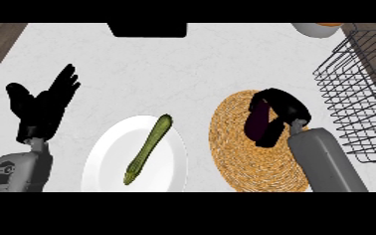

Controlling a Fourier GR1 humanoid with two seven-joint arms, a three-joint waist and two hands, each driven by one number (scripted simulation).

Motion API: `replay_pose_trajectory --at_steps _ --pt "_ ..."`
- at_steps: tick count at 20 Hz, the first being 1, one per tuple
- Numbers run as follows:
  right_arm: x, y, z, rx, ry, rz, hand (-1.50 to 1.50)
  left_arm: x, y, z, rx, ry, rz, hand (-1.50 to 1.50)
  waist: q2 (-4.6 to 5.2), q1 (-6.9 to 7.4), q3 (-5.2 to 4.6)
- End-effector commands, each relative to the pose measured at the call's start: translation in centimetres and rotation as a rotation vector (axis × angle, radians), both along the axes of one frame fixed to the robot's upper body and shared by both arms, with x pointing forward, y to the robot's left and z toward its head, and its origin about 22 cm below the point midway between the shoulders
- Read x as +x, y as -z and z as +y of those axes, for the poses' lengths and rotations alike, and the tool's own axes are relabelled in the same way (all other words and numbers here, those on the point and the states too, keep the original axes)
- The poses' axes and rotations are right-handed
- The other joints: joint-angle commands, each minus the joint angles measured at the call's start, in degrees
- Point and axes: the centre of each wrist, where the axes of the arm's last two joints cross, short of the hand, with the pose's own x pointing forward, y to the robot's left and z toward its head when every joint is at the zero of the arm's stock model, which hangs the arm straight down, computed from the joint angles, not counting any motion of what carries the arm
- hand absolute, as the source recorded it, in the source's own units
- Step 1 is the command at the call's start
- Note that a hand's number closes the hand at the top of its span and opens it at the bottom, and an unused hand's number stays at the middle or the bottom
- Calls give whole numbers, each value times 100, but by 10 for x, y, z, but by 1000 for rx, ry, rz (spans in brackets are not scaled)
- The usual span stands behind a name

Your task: Pick the eggplant from the placemat and place it in the basket

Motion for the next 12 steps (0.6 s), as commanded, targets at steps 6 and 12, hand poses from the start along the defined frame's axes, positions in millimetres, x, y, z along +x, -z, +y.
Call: replay_pose_trajectory --at_steps 6,12 --pt "28 -5 47 -21 315 -12 150 1 -5 -2 5 17 -24 0 71 201 37" --pt "62 -47 35 -13 916 -137 150 9 -6 -15 -7 68 -32 0 233 442 16"
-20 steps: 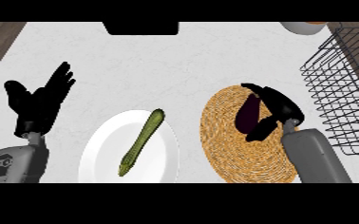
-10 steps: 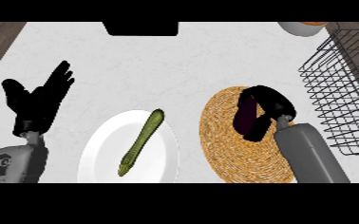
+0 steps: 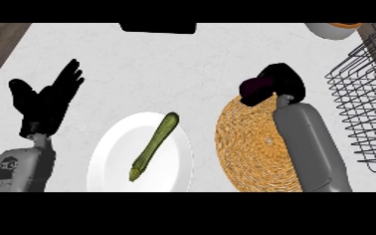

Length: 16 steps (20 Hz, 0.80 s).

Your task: Pick the eggplant from the placemat and place it in the basket

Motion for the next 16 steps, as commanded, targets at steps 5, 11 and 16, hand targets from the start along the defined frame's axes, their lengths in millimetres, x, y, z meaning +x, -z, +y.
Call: replay_pose_trajectory --at_steps 5,11,16 --pt "42 -63 48 94 508 -264 150 13 -10 -16 7 53 -41 0 135 312 16" --pt "59 -110 68 24 550 -674 150 20 -14 -22 4 69 -27 0 142 402 6" --pt "74 -143 85 -72 631 -765 150 19 -12 -16 14 61 -27 0 85 363 -9"
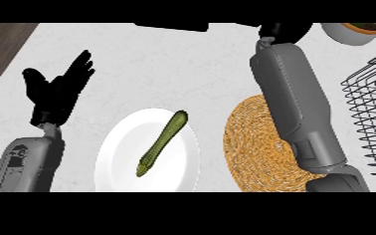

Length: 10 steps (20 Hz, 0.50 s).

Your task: Pick the eggplant from the placemat and place it in the basket

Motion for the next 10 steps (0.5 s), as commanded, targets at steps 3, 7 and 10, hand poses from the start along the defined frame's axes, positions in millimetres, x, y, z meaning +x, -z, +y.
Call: replay_pose_trajectory --at_steps 3,7,10 --pt "17 -45 11 13 202 -138 150 2 0 5 -4 7 0 0 -21 -31 -10" --pt "27 -79 -5 -48 295 -112 150 2 1 -2 4 -23 12 0 -49 -130 -2" --pt "31 -94 -11 -79 352 -100 150 1 10 -4 -4 -38 6 0 -32 -162 -4"
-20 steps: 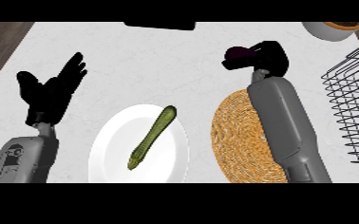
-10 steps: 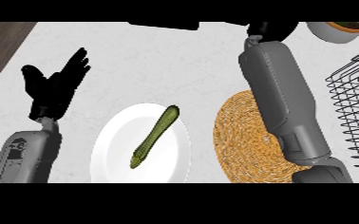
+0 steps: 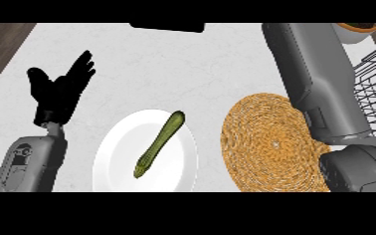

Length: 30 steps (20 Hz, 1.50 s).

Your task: Pick the eggplant from the placemat and place it in the basket

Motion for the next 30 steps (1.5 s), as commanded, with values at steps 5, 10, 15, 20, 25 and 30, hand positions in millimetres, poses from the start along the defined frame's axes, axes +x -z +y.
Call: replay_pose_trajectory --at_steps 5,10,15,20,25,30 --pt "10 -52 -41 69 269 -69 150 -5 6 0 -6 -13 5 0 -4 -61 11" --pt "11 -69 -53 46 344 -77 150 -4 0 3 6 -6 4 0 -19 -87 13" --pt "11 -71 -78 -2 466 -15 150 -3 9 12 0 -47 10 0 -16 -228 7" --pt "10 -62 -103 2 555 8 150 -11 10 18 -2 -43 5 0 -66 -229 15" --pt "9 -35 -114 -1 549 34 150 -14 12 27 -10 -65 33 0 -162 -454 22" --pt "5 -7 -130 -23 560 84 150 -28 17 46 -9 -86 41 0 -192 -504 22"
